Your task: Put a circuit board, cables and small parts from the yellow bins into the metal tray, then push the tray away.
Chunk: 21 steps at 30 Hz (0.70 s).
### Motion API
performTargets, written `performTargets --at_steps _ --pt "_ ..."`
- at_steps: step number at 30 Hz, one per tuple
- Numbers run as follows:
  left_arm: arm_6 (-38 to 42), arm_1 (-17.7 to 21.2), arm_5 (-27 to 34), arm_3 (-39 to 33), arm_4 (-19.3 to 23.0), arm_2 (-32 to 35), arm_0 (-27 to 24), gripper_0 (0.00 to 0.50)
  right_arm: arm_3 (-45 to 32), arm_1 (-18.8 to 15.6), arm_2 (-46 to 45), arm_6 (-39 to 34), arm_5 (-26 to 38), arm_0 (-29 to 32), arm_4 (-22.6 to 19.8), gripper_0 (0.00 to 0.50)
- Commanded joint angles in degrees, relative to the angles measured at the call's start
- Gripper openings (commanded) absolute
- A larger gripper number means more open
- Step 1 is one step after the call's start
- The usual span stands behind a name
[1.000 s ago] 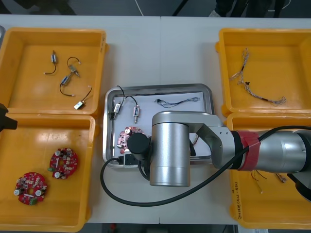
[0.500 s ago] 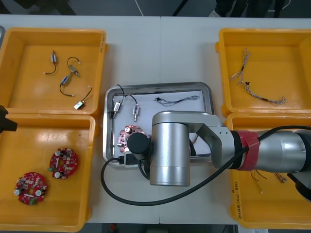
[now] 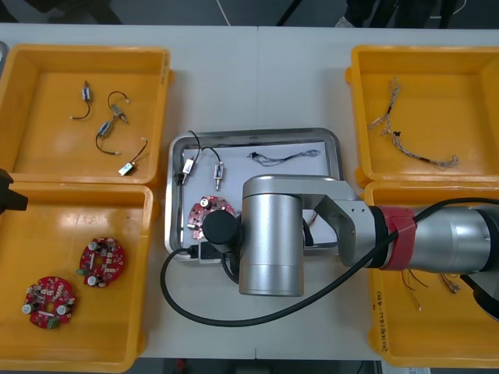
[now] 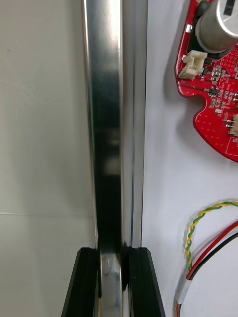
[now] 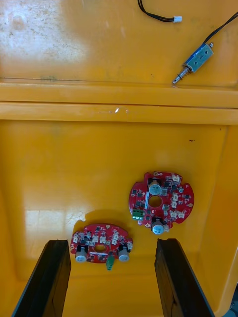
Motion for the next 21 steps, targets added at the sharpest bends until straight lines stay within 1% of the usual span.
performTargets --at_steps 1,7,17,21 --pt "-4.16 -0.53 0.35 -1.87 0.46 -0.53 1.06 0.500 -0.25 0.78 -0.45 -1.81 -0.52 -3.06 0.28 0.000" --pt "-4.16 -0.53 0.35 -1.87 0.46 -0.53 1.06 0.500 1.33 0.70 -1.77 -1.19 -0.52 -4.12 -0.51 0.000" --pt "-4.16 -0.53 0.35 -1.87 0.46 -0.53 1.06 0.500 2.91 0.52 -2.30 -1.01 -0.52 -6.49 -0.60 0.000" --pt "-4.16 -0.53 0.35 -1.87 0.46 -0.53 1.06 0.500 3.88 0.61 -2.30 -0.66 -0.52 -8.69 -2.09 0.000"
